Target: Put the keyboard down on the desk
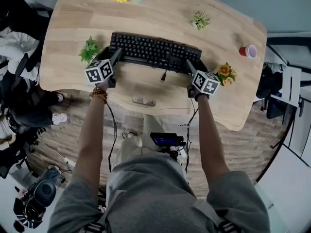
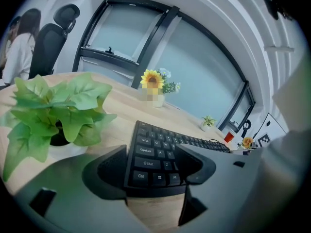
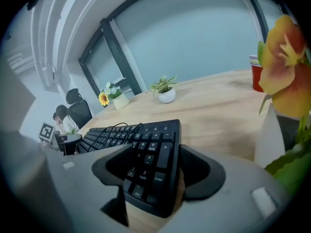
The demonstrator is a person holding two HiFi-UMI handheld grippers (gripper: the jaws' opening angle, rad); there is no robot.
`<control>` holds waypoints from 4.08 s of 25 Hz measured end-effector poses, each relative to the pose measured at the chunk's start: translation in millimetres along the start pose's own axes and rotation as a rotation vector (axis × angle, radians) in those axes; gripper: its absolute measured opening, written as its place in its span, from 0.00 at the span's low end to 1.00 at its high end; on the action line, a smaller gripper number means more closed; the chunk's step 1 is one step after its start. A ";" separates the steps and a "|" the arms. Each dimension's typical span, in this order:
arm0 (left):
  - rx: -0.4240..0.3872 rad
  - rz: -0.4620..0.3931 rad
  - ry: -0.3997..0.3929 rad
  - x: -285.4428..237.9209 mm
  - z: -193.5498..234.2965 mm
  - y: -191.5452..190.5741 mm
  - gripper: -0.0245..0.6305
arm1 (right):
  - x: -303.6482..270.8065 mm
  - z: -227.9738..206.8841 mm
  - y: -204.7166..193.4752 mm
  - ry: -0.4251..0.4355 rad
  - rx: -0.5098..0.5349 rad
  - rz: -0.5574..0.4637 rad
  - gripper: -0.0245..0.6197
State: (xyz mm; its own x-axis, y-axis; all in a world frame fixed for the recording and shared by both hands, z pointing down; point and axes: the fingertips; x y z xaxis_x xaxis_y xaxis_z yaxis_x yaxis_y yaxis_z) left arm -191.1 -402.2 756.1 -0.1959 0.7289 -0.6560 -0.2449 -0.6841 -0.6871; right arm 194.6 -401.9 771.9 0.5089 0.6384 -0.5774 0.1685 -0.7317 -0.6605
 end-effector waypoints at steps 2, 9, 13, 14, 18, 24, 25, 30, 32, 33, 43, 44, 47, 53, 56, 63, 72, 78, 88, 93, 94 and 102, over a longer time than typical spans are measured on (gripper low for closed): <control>-0.001 0.022 0.009 -1.0 1.5 -1.3 0.49 | -0.6 -1.0 0.1 -0.008 0.007 0.009 0.52; -0.035 0.014 0.063 18.0 -3.1 12.2 0.49 | 16.1 9.2 24.9 -0.084 0.119 -0.038 0.54; -0.078 -0.048 0.015 33.6 -25.0 35.7 0.49 | 29.6 34.6 54.4 -0.059 0.179 -0.089 0.54; -0.090 -0.067 0.003 38.0 -32.2 44.8 0.49 | 33.2 42.3 63.2 -0.053 0.199 -0.102 0.54; -0.148 -0.150 -0.042 62.0 -60.5 80.5 0.49 | 53.0 76.6 96.3 -0.043 0.284 -0.165 0.54; -0.243 -0.303 -0.091 117.4 -101.7 135.8 0.49 | 97.8 137.8 144.5 -0.027 0.400 -0.284 0.54; -0.256 -0.328 -0.100 128.2 -109.2 143.4 0.49 | 107.0 148.1 151.0 -0.026 0.417 -0.306 0.54; -0.291 -0.465 -0.140 190.8 -148.0 174.5 0.49 | 154.6 202.3 177.5 -0.010 0.503 -0.411 0.54; -0.322 -0.511 -0.154 214.9 -163.4 182.4 0.49 | 174.1 223.0 186.1 -0.002 0.529 -0.456 0.54; -0.340 -0.532 -0.158 225.9 -170.2 185.5 0.49 | 183.5 232.6 189.6 0.000 0.541 -0.477 0.54; -0.436 -0.691 -0.194 332.4 -207.3 190.5 0.49 | 274.7 327.8 189.0 0.043 0.650 -0.652 0.54; -0.444 -0.710 -0.195 343.7 -210.7 190.4 0.49 | 283.8 336.9 187.1 0.049 0.661 -0.666 0.54; -0.472 -0.765 -0.198 377.6 -219.5 185.6 0.49 | 307.8 362.5 175.5 0.066 0.691 -0.698 0.54; -0.463 -0.836 -0.214 427.5 -221.5 140.3 0.46 | 335.7 390.3 120.9 0.099 0.711 -0.684 0.51; -0.471 -0.823 -0.217 442.9 -213.2 106.5 0.42 | 338.3 398.3 81.6 0.103 0.697 -0.661 0.47; -0.441 -0.803 -0.178 479.2 -191.1 32.6 0.24 | 355.4 418.8 -11.4 0.121 0.656 -0.604 0.41; -0.418 -0.759 -0.155 509.9 -174.3 -36.1 0.12 | 380.4 414.7 -94.4 0.075 0.594 -0.557 0.31; -0.405 -0.730 -0.143 519.9 -156.8 -68.3 0.07 | 383.1 412.5 -131.7 0.066 0.564 -0.527 0.29; -0.423 -0.657 -0.151 514.0 -152.8 -106.5 0.05 | 382.5 405.3 -162.6 0.044 0.560 -0.473 0.19; -0.427 -0.633 -0.141 509.4 -152.1 -111.2 0.05 | 382.6 400.3 -167.3 0.033 0.555 -0.460 0.18; -0.428 -0.627 -0.137 507.5 -151.1 -112.7 0.05 | 382.2 398.7 -168.1 0.031 0.554 -0.457 0.18; -0.427 -0.568 -0.102 481.1 -143.6 -114.3 0.05 | 370.3 378.7 -160.9 0.005 0.531 -0.432 0.13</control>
State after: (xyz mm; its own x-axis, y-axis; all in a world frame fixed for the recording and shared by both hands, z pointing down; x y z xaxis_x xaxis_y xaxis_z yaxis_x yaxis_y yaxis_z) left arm -120.9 22.9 474.2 -0.2415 0.9599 -0.1427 0.0535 -0.1336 -0.9896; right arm 36.3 42.7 482.6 0.4931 0.8448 -0.2078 -0.0792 -0.1943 -0.9777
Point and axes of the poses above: the fingertips, and each gripper's own axes: x backward along the fingers, z to its left, y out of its top, and after that the axes turned 7 degrees about y, right-handed
